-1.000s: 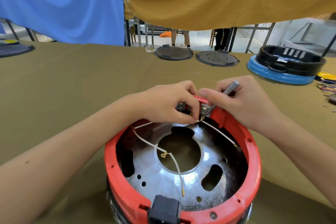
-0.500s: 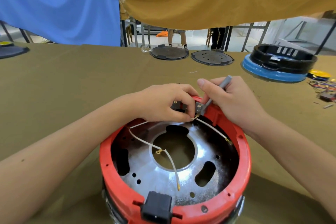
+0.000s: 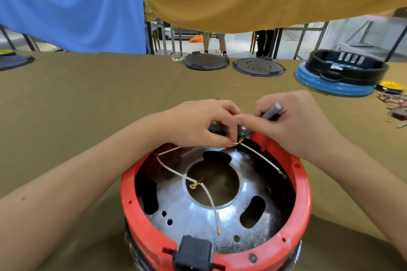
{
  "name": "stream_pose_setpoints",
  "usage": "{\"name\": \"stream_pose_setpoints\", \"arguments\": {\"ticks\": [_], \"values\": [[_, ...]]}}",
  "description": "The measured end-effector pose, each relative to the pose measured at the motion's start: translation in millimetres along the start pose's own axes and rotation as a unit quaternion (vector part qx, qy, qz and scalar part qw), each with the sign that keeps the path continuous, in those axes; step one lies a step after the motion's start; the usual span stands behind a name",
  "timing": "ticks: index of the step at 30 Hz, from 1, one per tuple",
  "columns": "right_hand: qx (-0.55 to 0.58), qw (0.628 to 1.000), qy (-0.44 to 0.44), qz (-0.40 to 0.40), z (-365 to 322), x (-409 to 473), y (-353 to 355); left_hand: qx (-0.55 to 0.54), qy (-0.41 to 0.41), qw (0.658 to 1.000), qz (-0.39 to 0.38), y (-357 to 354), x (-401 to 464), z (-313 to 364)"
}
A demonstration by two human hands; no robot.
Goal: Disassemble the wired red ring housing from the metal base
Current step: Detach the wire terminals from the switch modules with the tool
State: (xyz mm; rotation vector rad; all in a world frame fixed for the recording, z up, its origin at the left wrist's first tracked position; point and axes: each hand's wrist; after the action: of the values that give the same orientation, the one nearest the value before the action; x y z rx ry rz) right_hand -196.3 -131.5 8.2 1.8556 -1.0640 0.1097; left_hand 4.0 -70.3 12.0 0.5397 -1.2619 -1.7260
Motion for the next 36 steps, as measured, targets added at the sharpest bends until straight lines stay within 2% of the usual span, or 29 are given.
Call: {"name": "stream_pose_setpoints", "arguments": {"ticks": [5, 11, 18, 28, 36], "values": [[0.033, 0.998, -0.045, -0.037, 0, 2, 3, -0.006, -0.002, 1.0, -0.002, 0, 0, 1], [0.12, 0.987, -0.103, 0.001, 4, 5, -5, -0.035, -0.006, 0.999, 0.0, -1, 3, -1], [0.134, 0.982, -0.128, 0.02, 3, 3, -9, -0.045, -0.012, 0.999, -0.004, -1, 4, 1], [0.096, 0.993, -0.062, 0.043, 7, 2, -7, -0.01, -0.015, 1.0, -0.005, -1, 1, 1], [0.14, 0.986, -0.081, 0.03, 9, 7, -10, -0.024, -0.025, 0.998, -0.045, 2, 5, -1]]}}
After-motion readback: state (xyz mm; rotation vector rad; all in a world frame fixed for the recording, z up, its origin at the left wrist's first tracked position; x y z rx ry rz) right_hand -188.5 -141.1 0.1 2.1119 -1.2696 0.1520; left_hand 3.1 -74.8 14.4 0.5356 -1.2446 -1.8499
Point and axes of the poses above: each hand's wrist, its own x-axis towards the middle knuckle, its own y-axis out of the back of the hand, z = x × y, and after that the axes turned 7 degrees about -y, right-handed
